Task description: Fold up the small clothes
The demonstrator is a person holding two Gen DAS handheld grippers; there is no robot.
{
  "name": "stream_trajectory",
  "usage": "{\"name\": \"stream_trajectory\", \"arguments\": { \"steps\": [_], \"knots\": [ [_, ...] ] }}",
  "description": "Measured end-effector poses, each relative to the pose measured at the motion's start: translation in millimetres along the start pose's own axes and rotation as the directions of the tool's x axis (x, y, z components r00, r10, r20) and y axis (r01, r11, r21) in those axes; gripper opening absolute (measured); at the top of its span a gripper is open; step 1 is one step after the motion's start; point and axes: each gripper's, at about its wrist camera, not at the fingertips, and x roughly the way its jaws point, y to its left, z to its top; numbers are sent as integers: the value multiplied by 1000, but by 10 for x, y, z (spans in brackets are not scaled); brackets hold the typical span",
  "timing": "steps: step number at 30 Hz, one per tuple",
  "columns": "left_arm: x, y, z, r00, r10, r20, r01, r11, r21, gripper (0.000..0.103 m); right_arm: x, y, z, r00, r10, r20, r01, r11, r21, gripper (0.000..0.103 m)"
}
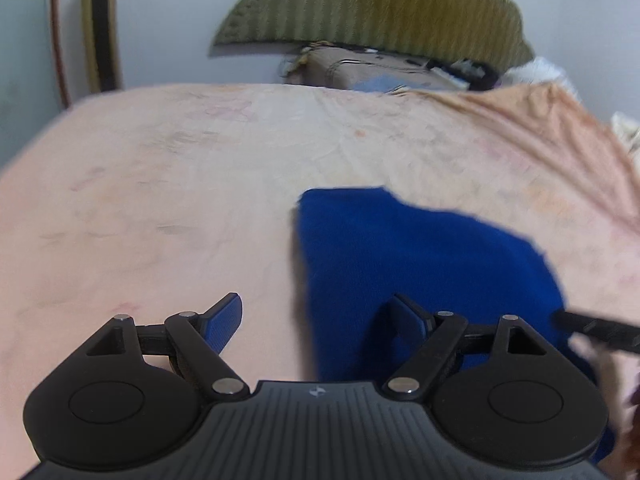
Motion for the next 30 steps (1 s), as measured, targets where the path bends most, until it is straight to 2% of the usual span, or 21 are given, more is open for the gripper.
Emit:
{"name": "stream_trajectory", "arguments": {
  "steps": [3,6,8,9,10,11,12,13,16,18,19,20,22,23,24,25,28,30],
  "knots": [
    [234,140,104,994,-98,-44,94,993,-77,82,171,-95,105,992,122,-17,-120,990,67,86],
    [481,293,181,975,-205,-85,186,963,-197,81,379,-47,240,982,186,-41,-183,981,61,84],
    [611,349,227,963,-255,-82,228,940,-256,80,507,31,324,979,198,-52,-196,980,41,80],
    [654,344,255,964,-255,-74,228,938,-261,80,579,80,371,979,196,-58,-195,980,28,78],
    [676,320,274,968,-244,-64,221,942,-254,79,633,123,409,980,188,-60,-188,982,17,71],
    [687,271,300,974,-223,-48,207,951,-228,62,696,167,447,983,171,-63,-171,985,4,64],
    [695,222,327,977,-210,-45,198,960,-196,38,746,195,479,985,156,-68,-157,988,-9,46],
    [716,138,344,981,-188,-53,178,972,-153,37,786,221,500,986,148,-72,-150,988,-24,34],
    [726,-67,355,994,-109,-25,108,993,-42,33,796,339,521,995,93,-35,-96,990,-106,26],
    [677,-201,354,1000,-30,6,30,999,37,34,779,402,514,999,43,-13,-45,989,-142,30],
    [617,-274,343,1000,8,26,-10,997,76,34,770,425,520,1000,17,-2,-17,989,-145,44],
    [543,-323,326,999,31,44,-36,994,103,36,708,443,510,1000,-13,21,16,989,-150,51],
    [407,-358,312,997,57,54,-64,990,129,48,488,446,468,991,-95,93,110,979,-172,60],
    [319,-376,284,996,63,61,-70,989,127,62,344,474,422,985,-119,128,142,972,-186,61],
    [234,-375,252,995,60,74,-68,991,116,73,213,508,364,981,-122,150,151,968,-201,65],
    [133,-372,197,995,56,87,-65,993,103,76,54,556,274,980,-102,169,139,964,-225,69],
    [-70,-440,-13,995,58,87,-66,993,99,76,-227,698,-18,984,-35,173,89,944,-318,83],
    [-77,-503,-138,994,90,68,-97,989,112,76,-232,771,-183,992,-32,124,76,927,-368,84]
  ]
}}
